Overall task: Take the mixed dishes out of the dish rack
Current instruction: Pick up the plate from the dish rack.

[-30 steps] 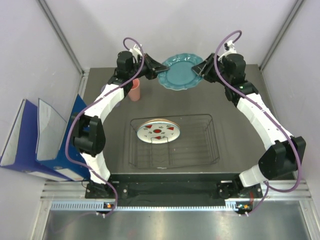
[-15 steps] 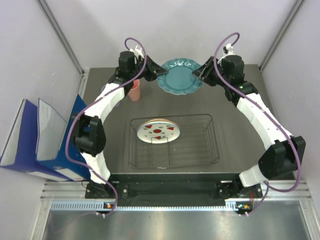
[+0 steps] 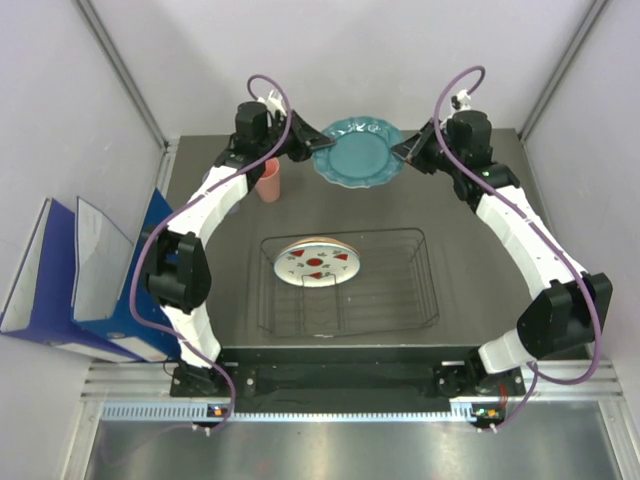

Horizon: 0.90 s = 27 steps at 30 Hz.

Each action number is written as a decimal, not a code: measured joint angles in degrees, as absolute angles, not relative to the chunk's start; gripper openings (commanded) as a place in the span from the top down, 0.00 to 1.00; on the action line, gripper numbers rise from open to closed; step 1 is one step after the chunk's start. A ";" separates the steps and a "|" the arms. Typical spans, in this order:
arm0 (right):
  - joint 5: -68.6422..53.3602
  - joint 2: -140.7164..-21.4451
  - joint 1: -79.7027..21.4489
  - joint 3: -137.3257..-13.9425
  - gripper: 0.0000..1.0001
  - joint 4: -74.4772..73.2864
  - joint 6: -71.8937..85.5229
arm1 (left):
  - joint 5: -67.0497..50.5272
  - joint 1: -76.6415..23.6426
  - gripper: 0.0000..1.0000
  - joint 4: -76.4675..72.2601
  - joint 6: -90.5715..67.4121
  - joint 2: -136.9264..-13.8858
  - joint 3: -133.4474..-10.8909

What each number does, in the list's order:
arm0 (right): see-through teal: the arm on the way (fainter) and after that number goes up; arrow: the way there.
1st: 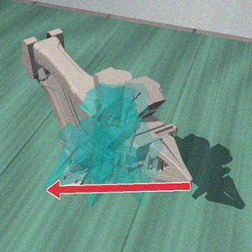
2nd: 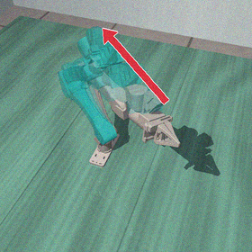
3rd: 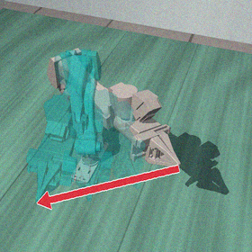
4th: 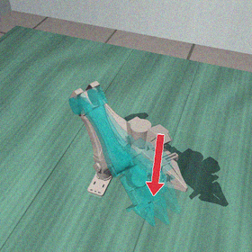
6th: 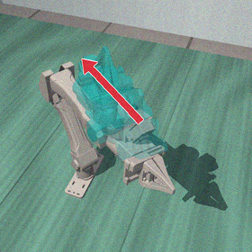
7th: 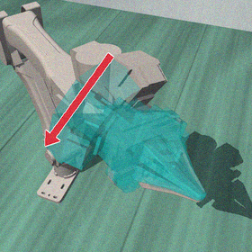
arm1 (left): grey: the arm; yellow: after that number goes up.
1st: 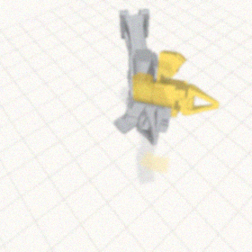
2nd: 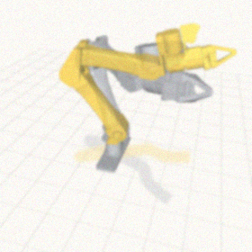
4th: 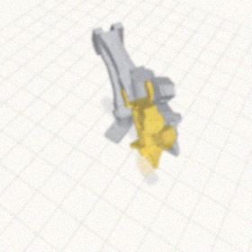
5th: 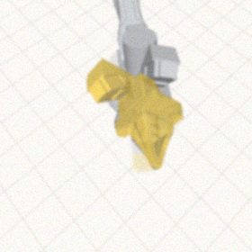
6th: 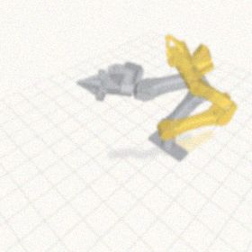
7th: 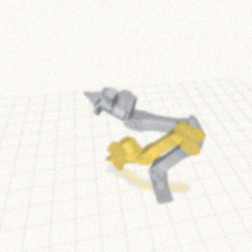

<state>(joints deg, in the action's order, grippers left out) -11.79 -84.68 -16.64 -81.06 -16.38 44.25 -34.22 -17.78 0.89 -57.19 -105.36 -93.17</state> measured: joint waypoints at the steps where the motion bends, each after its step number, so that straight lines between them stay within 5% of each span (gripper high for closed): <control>1: -12.23 -84.68 -16.56 -81.06 1.00 -16.21 44.29 | -34.33 -17.74 1.00 0.69 -57.36 -105.36 -93.12; 16: -24.47 -84.49 -13.63 -69.95 1.00 2.68 54.22 | -37.91 -15.81 1.00 -9.43 -62.57 -105.51 -86.98; 27: -28.05 -85.27 -13.34 -69.82 0.64 5.06 55.79 | -38.13 -15.35 1.00 -9.47 -62.04 -105.49 -87.00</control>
